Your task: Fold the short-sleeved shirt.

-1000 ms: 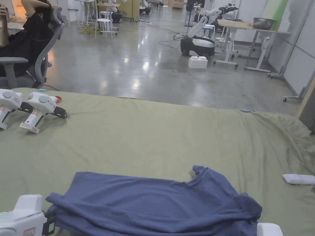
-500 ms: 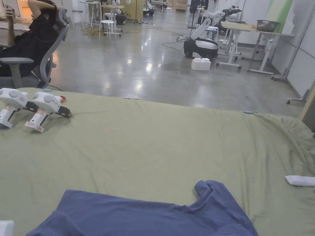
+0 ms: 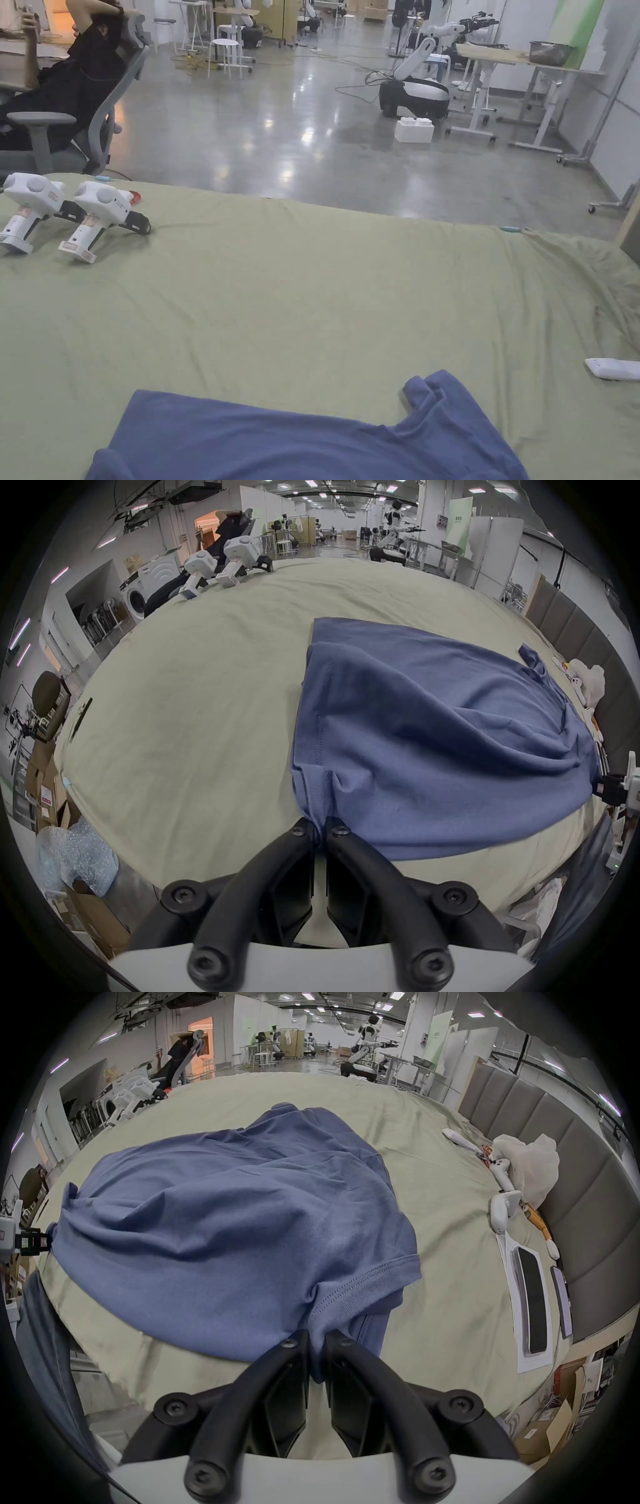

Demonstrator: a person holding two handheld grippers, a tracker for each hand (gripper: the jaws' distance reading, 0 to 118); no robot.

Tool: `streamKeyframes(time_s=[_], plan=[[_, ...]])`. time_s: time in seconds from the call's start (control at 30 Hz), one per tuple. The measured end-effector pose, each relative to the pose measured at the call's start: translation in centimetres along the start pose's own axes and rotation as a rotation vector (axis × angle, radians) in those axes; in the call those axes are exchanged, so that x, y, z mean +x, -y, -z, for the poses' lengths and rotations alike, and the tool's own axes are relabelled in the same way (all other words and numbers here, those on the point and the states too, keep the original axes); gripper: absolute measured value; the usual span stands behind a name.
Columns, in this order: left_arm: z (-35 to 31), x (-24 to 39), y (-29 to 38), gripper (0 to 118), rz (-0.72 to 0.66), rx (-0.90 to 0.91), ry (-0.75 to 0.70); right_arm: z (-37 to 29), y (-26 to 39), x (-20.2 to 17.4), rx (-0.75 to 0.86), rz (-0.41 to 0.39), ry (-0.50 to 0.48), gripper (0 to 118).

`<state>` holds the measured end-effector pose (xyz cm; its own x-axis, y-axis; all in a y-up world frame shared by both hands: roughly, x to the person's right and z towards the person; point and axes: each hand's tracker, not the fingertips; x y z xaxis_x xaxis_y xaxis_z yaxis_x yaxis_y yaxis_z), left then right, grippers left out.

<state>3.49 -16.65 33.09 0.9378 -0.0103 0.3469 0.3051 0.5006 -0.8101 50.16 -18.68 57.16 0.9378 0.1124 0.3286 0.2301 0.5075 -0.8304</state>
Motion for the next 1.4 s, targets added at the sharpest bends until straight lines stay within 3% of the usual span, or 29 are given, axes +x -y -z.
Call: streamKeyframes(time_s=[0.1,0.13,0.27,0.53,0.6,0.67,0.7,0.77,0.8,0.9,1.1,1.4], plan=[[-0.5,0.1,-0.4,33,-0.032,0.056,0.02,-1.3,-1.1,-0.3,0.065,0.014,0.067,73],[-0.8,0.2,-0.7,44,-0.043,0.088,0.027,-1.8,-1.6,-0.3,0.101,0.027,0.084,85],[-2.3,1.5,-2.0,48,-0.024,0.223,0.072,-3.8,-3.8,-0.8,0.307,0.077,0.06,85],[-4.5,4.5,-5.7,45,-0.014,0.583,0.037,-6.6,-8.5,-3.8,0.655,0.151,0.068,85],[-5.5,5.8,-6.5,35,0.007,0.668,0.02,-7.3,-9.6,-4.8,0.726,0.163,0.074,84],[-6.3,6.9,-7.3,26,0.039,0.747,-0.003,-7.8,-10.6,-5.6,0.784,0.169,0.08,71],[-6.8,7.4,-7.6,23,0.054,0.789,-0.016,-8.0,-11.2,-6.1,0.808,0.173,0.08,59],[-7.1,8.3,-8.4,10,0.086,0.831,-0.024,-8.4,-12.2,-6.7,0.826,0.187,0.088,20],[-7.3,8.7,-8.8,4,0.09,0.845,-0.035,-8.6,-12.7,-6.9,0.835,0.203,0.097,7],[-7.7,9.4,-9.6,0,0.085,0.888,-0.025,-8.9,-13.7,-7.4,0.868,0.226,0.068,1],[-8.3,10.1,-9.9,0,0.073,0.926,-0.024,-9.5,-14.2,-7.7,0.915,0.214,0.073,1],[-7.3,9.0,-11.2,0,0.041,0.843,-0.017,-9.0,-14.6,-7.3,0.89,0.208,0.083,1]])
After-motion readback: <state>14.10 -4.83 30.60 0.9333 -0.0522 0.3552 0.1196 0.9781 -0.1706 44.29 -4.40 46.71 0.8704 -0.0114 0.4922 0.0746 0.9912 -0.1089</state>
